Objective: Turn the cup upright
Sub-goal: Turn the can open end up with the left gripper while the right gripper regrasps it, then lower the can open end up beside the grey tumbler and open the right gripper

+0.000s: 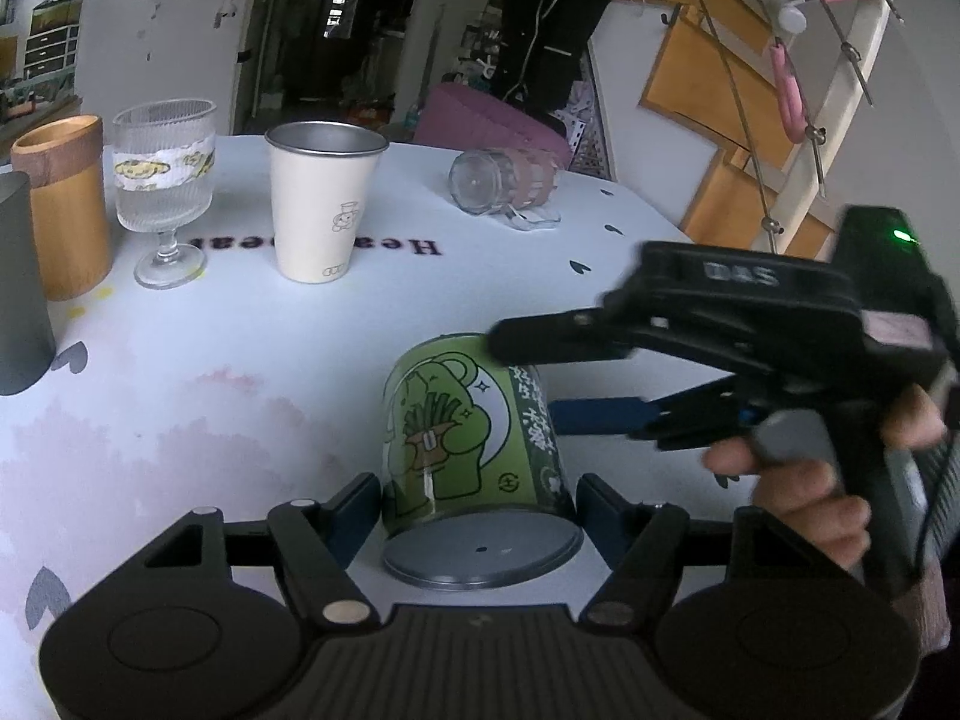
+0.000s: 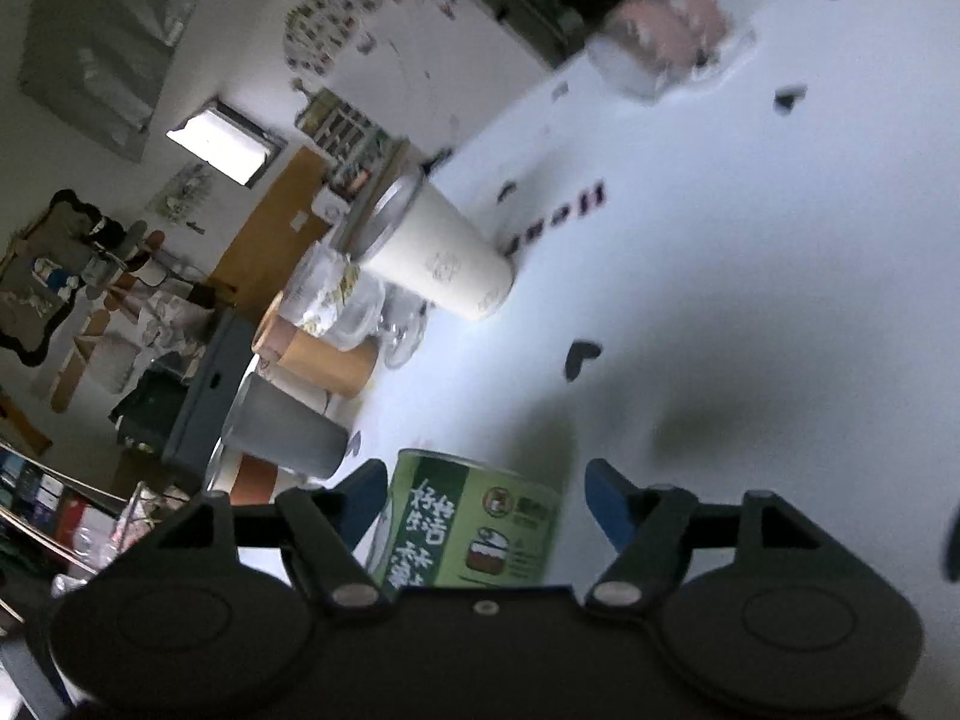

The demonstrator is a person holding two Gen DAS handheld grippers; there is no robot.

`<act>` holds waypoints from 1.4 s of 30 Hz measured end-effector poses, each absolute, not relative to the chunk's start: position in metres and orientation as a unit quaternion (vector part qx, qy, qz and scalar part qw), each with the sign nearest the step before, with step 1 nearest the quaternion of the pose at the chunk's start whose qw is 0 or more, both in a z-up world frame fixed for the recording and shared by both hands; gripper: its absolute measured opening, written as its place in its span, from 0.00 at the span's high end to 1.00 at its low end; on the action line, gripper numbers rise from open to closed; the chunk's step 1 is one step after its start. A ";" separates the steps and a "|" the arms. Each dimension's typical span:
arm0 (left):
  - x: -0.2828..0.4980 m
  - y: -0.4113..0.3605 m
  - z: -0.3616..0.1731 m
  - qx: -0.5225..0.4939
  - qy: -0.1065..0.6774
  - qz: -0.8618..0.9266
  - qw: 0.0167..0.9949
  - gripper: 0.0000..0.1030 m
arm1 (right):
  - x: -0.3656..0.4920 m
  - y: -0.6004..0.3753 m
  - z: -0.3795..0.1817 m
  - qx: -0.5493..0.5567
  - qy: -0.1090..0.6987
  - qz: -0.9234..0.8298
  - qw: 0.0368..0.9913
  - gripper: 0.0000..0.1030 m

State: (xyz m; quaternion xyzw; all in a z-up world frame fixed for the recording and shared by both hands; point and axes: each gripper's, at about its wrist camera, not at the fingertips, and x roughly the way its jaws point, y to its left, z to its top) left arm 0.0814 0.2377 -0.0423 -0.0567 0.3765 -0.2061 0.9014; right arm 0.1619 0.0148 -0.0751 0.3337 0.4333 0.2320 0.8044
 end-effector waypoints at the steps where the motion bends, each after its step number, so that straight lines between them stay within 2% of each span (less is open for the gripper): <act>1: 0.081 0.238 -0.042 -0.056 0.376 -0.207 0.901 0.30 | 0.166 0.017 -0.078 0.337 0.443 0.233 0.797 0.28; 3: 0.082 0.239 -0.043 -0.059 0.376 -0.206 0.901 0.30 | 0.170 0.020 -0.083 0.344 0.452 0.239 0.788 0.27; 5: 0.081 0.241 -0.043 -0.061 0.375 -0.208 0.901 0.30 | 0.170 0.022 -0.082 0.342 0.450 0.245 0.788 0.32; 7: 0.080 0.241 -0.043 -0.060 0.371 -0.212 0.902 0.30 | 0.166 0.025 -0.075 0.322 0.440 0.248 0.801 0.33; 11: 0.078 0.241 -0.043 -0.059 0.363 -0.225 0.902 0.30 | 0.145 0.034 -0.050 0.252 0.392 0.259 0.846 0.35; 15: 0.076 0.239 -0.047 -0.049 0.352 -0.223 0.908 0.30 | 0.116 0.048 -0.027 0.178 0.340 0.278 0.880 0.43; 19: 0.070 0.237 -0.057 -0.027 0.337 -0.220 0.915 0.31 | 0.094 0.055 -0.023 0.148 0.333 0.297 0.883 0.44; 26: 0.060 0.236 -0.072 -0.012 0.332 -0.222 0.917 0.31 | 0.068 0.050 -0.040 0.140 0.347 0.302 0.877 0.44; 35: 0.052 0.233 -0.065 -0.017 0.274 -0.217 0.937 0.28 | 0.048 0.028 -0.037 0.171 0.302 0.282 0.894 0.31; 42: 0.072 0.243 -0.065 -0.018 0.242 -0.137 0.960 0.29 | 0.047 0.017 -0.041 0.184 0.295 0.256 0.902 0.31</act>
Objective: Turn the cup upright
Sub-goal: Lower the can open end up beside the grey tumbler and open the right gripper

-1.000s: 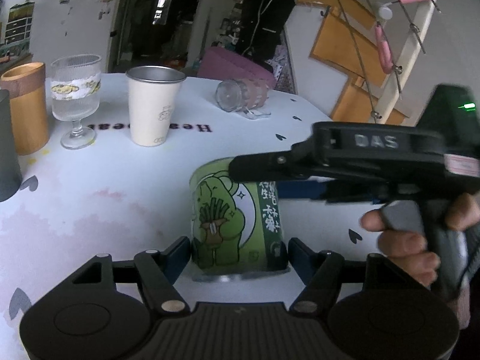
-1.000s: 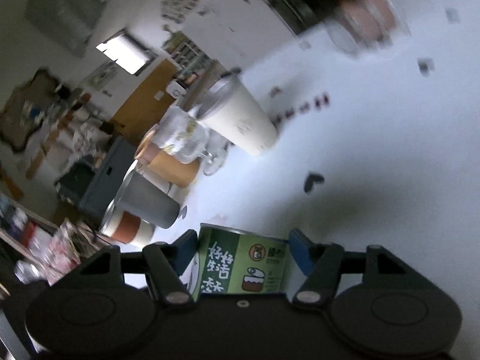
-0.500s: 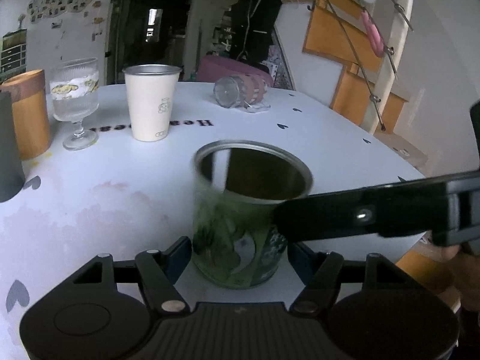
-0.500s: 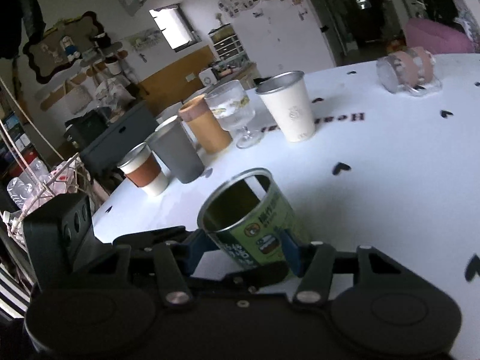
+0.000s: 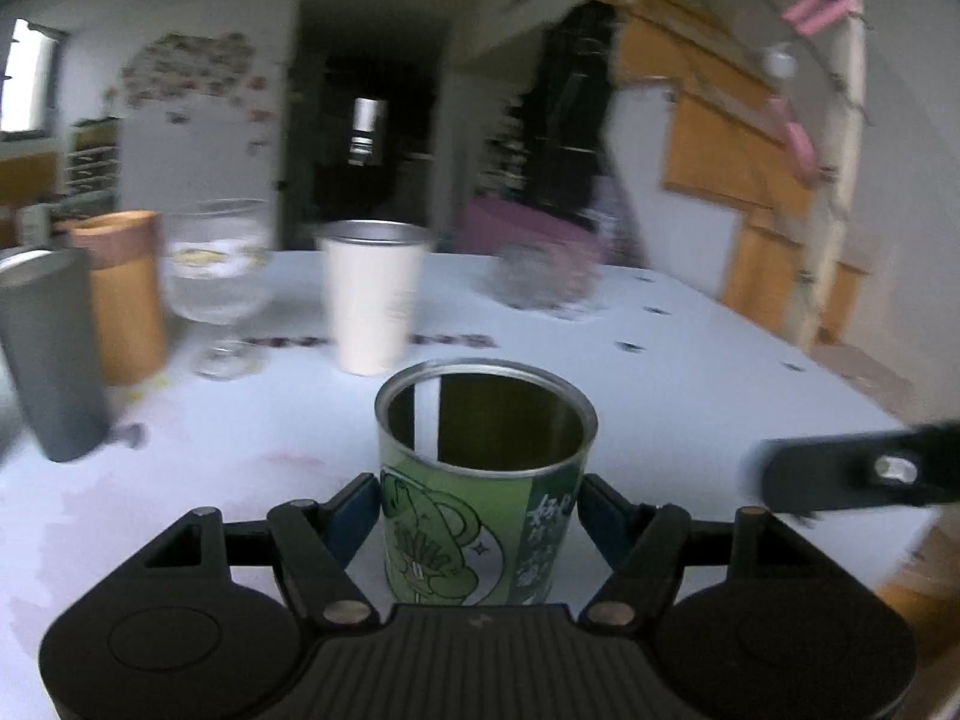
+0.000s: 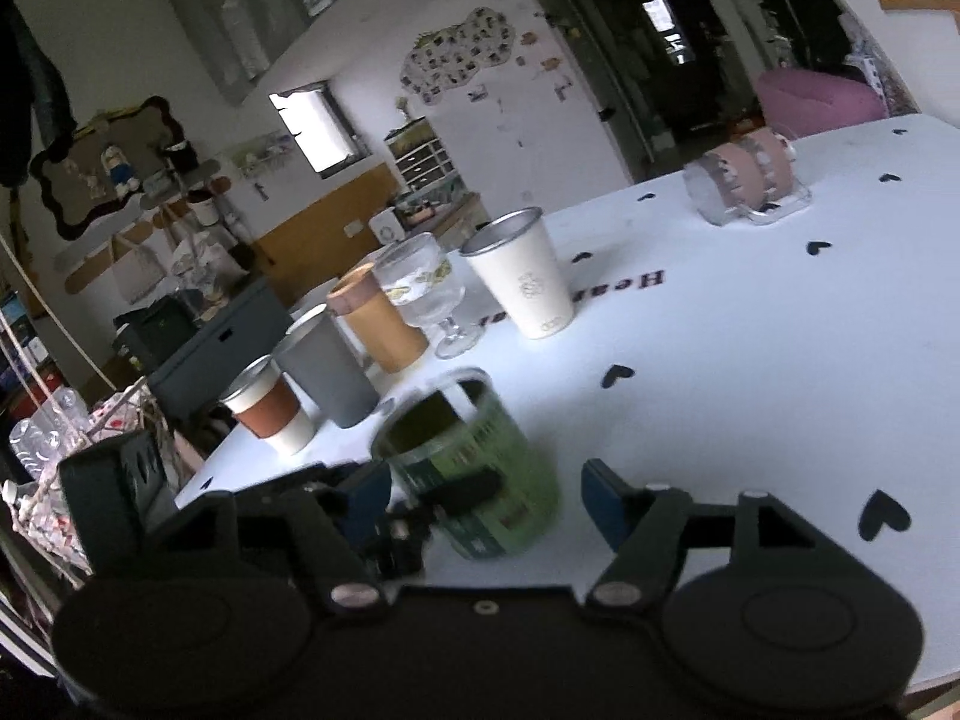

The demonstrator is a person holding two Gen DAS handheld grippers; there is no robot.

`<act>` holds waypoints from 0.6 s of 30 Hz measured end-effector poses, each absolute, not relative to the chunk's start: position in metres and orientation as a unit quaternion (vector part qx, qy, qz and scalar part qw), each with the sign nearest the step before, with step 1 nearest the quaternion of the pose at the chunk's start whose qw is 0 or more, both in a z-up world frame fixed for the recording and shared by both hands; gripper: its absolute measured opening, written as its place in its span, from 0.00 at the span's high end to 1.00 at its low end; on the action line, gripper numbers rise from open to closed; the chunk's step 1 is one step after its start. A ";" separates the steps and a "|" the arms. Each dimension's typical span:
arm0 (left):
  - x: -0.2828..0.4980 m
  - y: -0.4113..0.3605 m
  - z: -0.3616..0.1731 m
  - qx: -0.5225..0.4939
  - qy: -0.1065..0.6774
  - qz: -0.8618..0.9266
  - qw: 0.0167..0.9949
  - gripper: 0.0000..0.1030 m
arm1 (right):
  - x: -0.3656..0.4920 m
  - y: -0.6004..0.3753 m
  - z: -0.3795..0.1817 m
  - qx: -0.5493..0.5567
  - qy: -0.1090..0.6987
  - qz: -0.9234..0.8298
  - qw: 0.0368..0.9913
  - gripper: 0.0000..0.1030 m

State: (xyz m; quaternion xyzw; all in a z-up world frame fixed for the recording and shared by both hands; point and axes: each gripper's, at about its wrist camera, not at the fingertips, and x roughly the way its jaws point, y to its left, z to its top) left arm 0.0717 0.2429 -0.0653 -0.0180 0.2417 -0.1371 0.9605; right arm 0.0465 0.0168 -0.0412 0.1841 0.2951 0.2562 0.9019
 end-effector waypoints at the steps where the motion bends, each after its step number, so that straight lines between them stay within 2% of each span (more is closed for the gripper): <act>1: 0.077 0.247 -0.066 -0.017 0.238 -0.119 0.964 0.29 | 0.047 0.016 -0.042 0.183 0.296 0.254 0.903 0.31; 18: 0.161 0.308 -0.064 -0.038 0.233 0.032 0.971 0.29 | 0.051 0.023 -0.052 0.162 0.307 0.239 0.907 0.31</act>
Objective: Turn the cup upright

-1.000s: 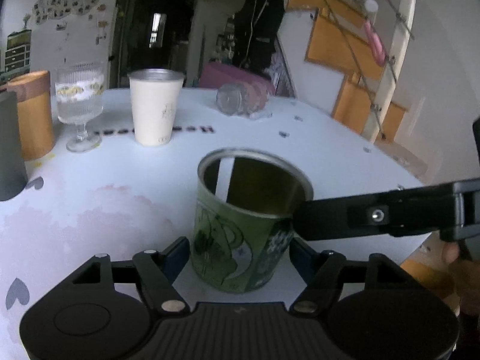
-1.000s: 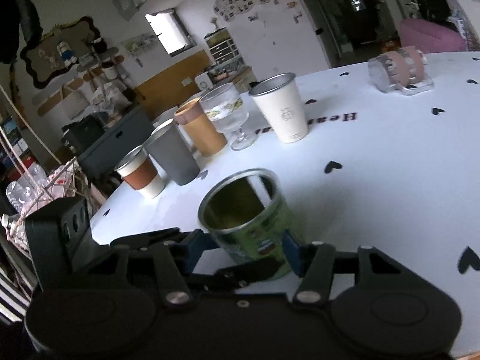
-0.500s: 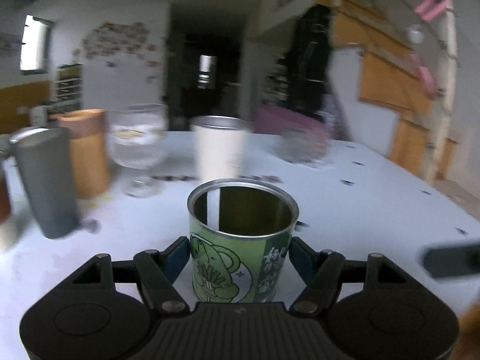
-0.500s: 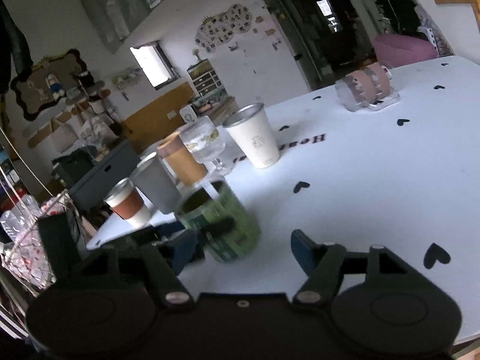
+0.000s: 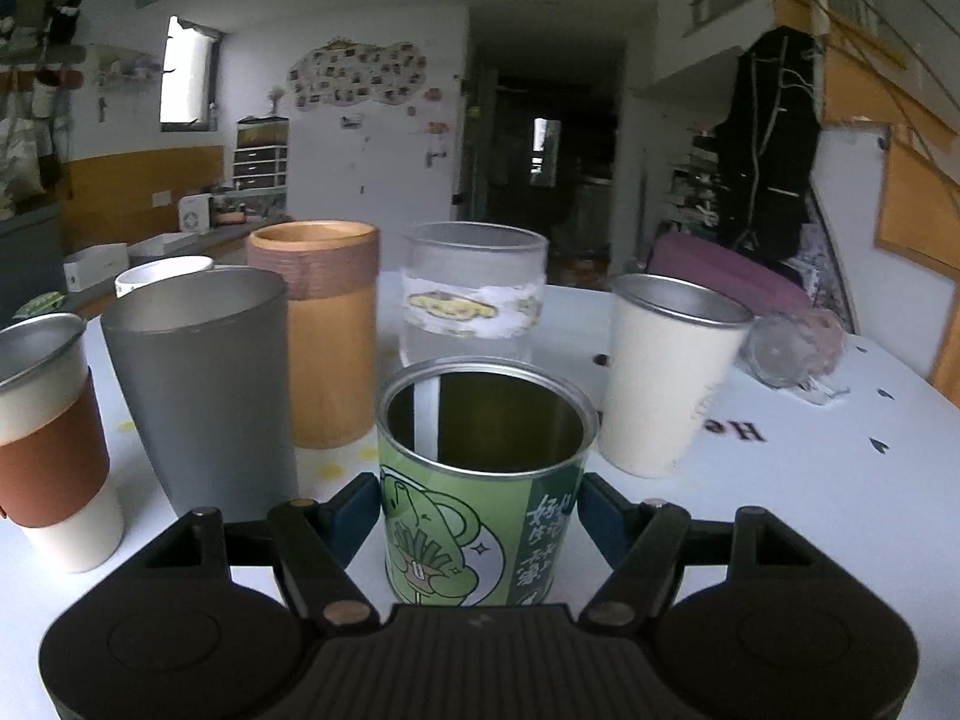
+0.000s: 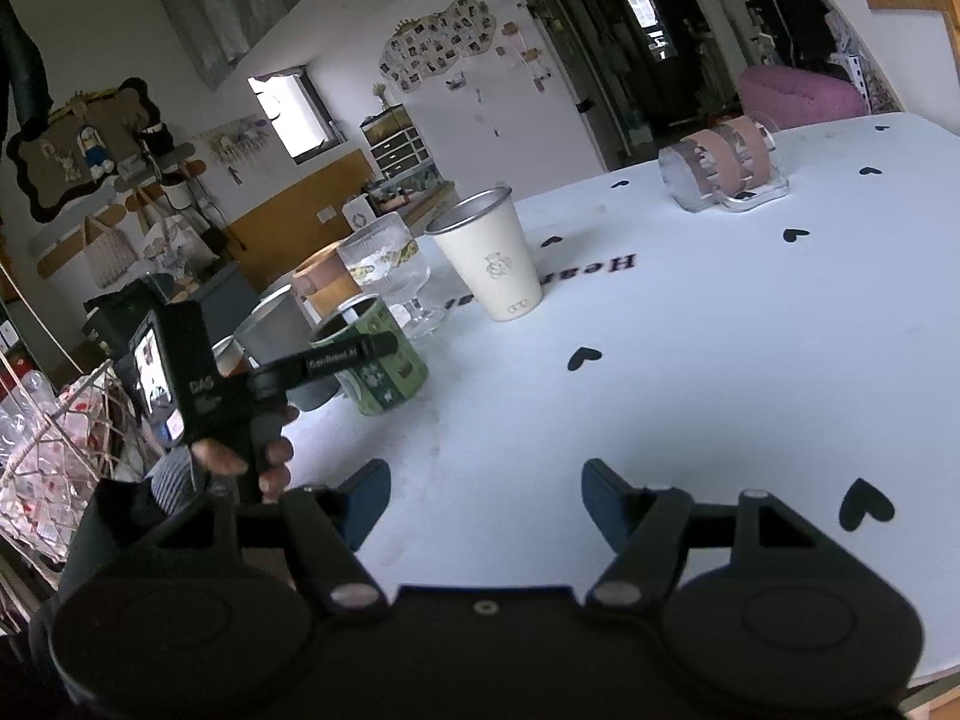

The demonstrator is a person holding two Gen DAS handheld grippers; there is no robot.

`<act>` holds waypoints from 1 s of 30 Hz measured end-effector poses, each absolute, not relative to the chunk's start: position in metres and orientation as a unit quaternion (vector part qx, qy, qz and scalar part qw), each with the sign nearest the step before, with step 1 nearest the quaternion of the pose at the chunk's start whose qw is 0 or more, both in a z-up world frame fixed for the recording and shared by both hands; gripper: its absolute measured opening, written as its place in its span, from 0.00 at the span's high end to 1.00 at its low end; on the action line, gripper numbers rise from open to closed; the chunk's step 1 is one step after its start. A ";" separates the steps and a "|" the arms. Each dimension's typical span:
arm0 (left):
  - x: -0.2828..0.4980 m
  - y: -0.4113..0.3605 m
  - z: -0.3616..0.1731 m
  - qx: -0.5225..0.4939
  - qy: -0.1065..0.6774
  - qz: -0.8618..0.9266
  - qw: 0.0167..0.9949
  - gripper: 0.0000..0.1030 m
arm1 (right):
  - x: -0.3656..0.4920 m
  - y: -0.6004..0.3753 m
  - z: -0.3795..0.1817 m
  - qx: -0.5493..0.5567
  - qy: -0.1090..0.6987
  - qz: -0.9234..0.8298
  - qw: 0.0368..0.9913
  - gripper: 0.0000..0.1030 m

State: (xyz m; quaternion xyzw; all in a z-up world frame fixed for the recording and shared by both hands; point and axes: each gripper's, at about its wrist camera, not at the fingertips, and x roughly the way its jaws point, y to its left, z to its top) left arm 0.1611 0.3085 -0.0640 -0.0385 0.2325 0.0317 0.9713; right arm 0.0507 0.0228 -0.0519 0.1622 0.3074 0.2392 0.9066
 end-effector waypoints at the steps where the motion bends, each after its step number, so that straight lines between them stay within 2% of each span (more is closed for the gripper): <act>1: 0.161 0.309 -0.064 -0.041 0.235 0.034 0.971 0.27 | 0.050 0.022 -0.052 0.162 0.307 0.239 0.907 0.31; 2: 0.161 0.311 -0.063 -0.044 0.238 0.038 0.970 0.18 | 0.050 0.023 -0.052 0.159 0.305 0.238 0.908 0.31; 4: 0.158 0.313 -0.062 -0.055 0.243 0.042 0.968 0.09 | 0.050 0.025 -0.052 0.148 0.299 0.233 0.913 0.31; 5: 0.155 0.314 -0.061 -0.060 0.243 0.040 0.967 0.08 | 0.049 0.026 -0.051 0.146 0.297 0.233 0.914 0.31; 13: 0.109 0.304 -0.040 -0.038 0.233 0.035 0.971 0.03 | 0.046 0.034 -0.036 0.112 0.250 0.225 0.935 0.28; 22: 0.064 0.294 -0.025 -0.036 0.247 0.032 0.968 0.02 | 0.041 0.041 -0.024 0.080 0.224 0.194 0.952 0.20; 27: 0.047 0.288 -0.019 -0.033 0.249 0.027 0.967 0.02 | 0.038 0.040 -0.023 0.074 0.219 0.172 0.958 0.07; 30: 0.038 0.285 -0.017 -0.029 0.248 0.025 0.968 0.00 | 0.036 0.039 -0.021 0.065 0.213 0.156 0.962 0.03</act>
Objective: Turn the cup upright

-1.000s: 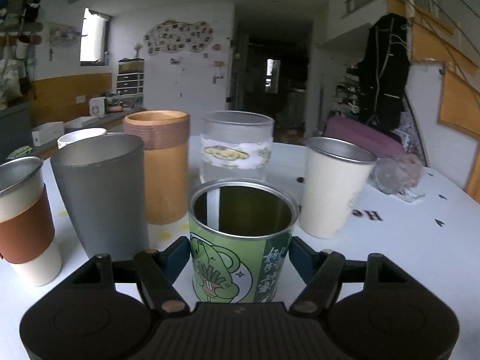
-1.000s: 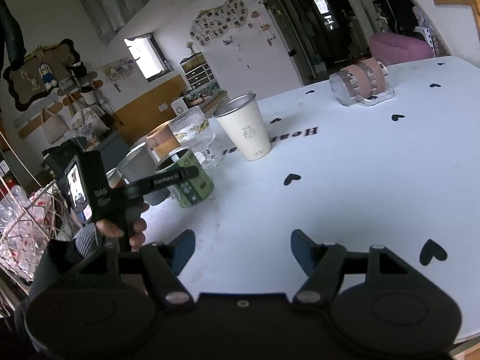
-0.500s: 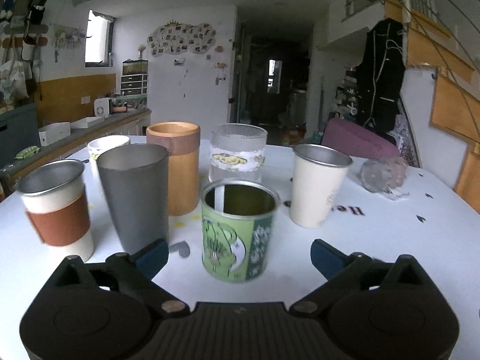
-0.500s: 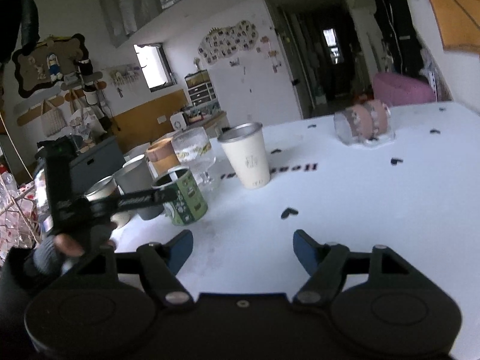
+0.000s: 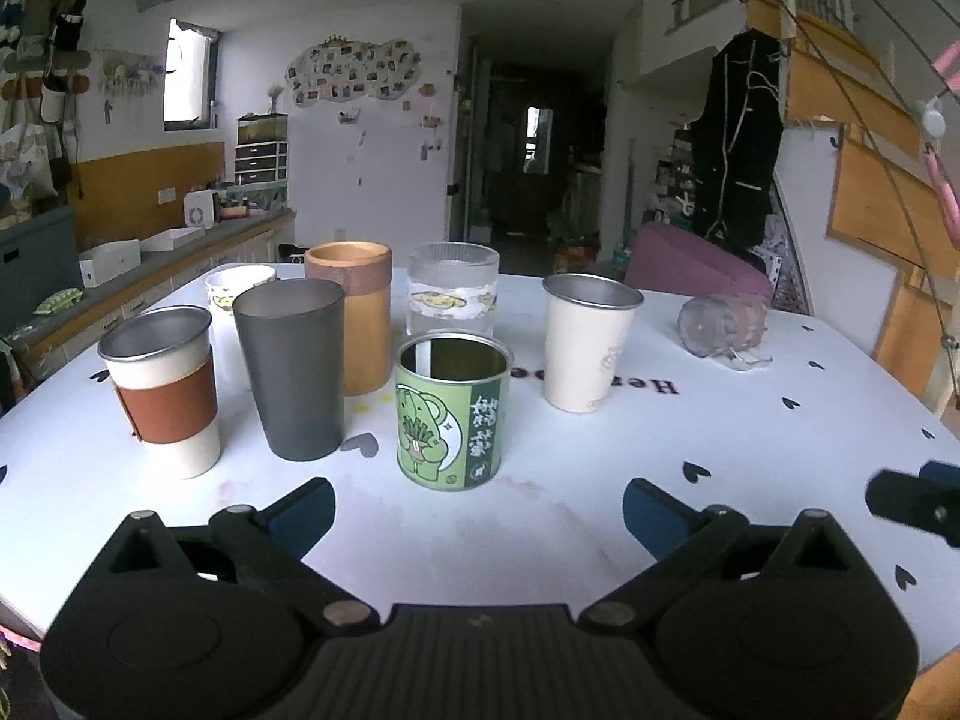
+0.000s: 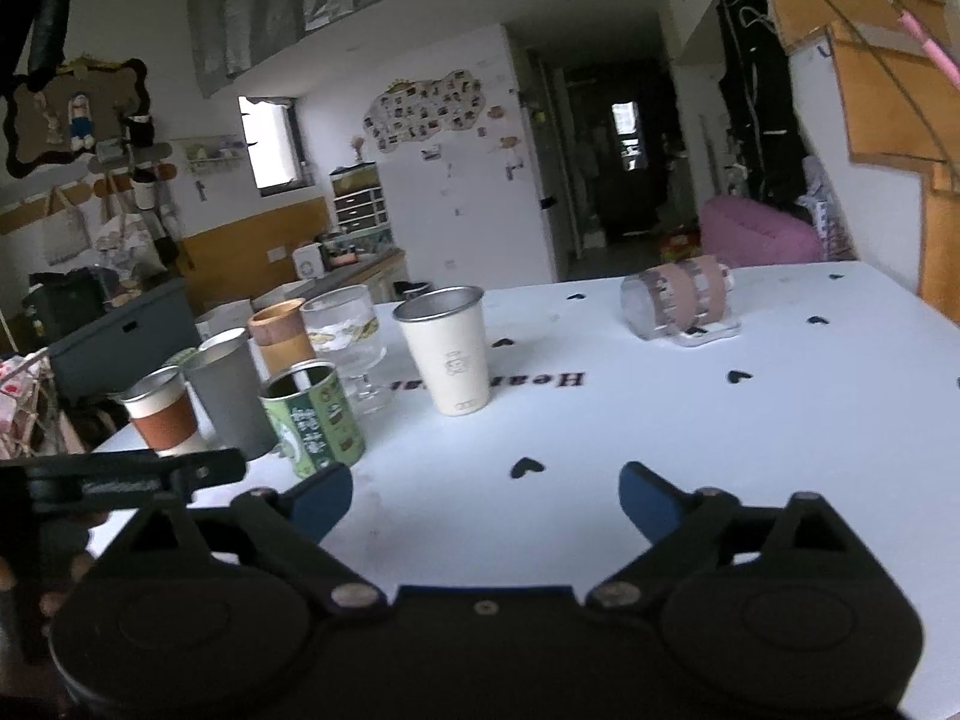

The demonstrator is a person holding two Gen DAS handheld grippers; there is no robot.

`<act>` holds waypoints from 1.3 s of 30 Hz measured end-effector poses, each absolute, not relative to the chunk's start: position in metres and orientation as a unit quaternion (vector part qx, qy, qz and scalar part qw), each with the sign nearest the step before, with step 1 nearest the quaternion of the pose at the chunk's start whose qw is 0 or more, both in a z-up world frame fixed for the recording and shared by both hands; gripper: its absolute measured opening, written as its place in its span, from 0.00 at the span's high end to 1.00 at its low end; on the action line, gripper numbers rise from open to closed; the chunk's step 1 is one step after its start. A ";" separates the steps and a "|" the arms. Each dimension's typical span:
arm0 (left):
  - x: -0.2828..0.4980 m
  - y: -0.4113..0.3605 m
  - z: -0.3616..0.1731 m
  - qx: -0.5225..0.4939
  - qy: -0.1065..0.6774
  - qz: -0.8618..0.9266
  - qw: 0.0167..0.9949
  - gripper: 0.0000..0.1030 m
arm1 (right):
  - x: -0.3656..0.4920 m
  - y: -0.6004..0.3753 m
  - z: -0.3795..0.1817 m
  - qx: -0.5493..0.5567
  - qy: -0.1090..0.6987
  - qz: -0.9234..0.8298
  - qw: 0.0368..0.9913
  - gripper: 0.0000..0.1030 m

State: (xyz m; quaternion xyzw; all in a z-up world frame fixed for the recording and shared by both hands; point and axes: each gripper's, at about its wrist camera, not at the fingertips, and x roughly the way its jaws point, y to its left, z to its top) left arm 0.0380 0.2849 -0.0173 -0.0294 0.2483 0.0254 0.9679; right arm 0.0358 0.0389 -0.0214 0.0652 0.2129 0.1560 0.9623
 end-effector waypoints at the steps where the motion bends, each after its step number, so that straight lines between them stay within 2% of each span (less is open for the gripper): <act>1: 0.035 0.284 -0.017 -0.029 0.247 0.025 0.968 0.00 | 0.035 0.039 -0.021 0.060 0.208 0.150 0.965 0.02; 39: 0.013 0.271 -0.005 -0.018 0.228 0.020 0.973 0.00 | 0.030 0.037 -0.019 0.038 0.207 0.116 0.971 0.00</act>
